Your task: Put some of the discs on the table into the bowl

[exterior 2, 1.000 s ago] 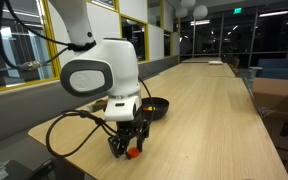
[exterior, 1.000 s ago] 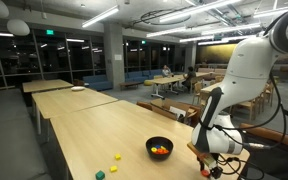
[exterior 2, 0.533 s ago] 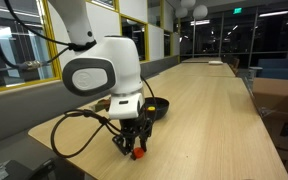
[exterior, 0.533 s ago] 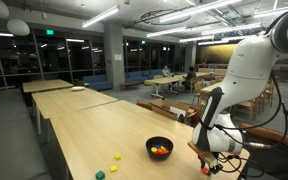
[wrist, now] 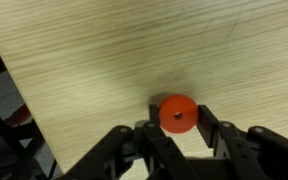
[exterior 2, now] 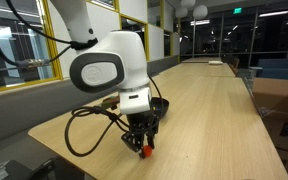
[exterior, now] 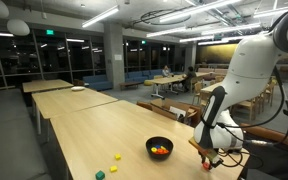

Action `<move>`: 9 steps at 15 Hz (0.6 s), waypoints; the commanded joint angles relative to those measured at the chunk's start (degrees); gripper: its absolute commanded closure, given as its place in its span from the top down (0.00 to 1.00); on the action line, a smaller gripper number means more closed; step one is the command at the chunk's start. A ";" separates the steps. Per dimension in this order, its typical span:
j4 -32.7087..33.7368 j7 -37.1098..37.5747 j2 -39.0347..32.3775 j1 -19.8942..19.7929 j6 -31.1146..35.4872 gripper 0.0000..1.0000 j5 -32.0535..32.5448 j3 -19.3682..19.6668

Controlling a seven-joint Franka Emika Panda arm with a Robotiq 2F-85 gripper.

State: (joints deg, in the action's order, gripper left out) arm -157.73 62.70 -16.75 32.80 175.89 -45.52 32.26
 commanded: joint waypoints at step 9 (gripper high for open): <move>10.80 -0.47 0.27 15.60 -4.18 0.24 17.98 19.79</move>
State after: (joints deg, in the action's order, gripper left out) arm -152.20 62.77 -16.14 44.81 175.11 -32.27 46.89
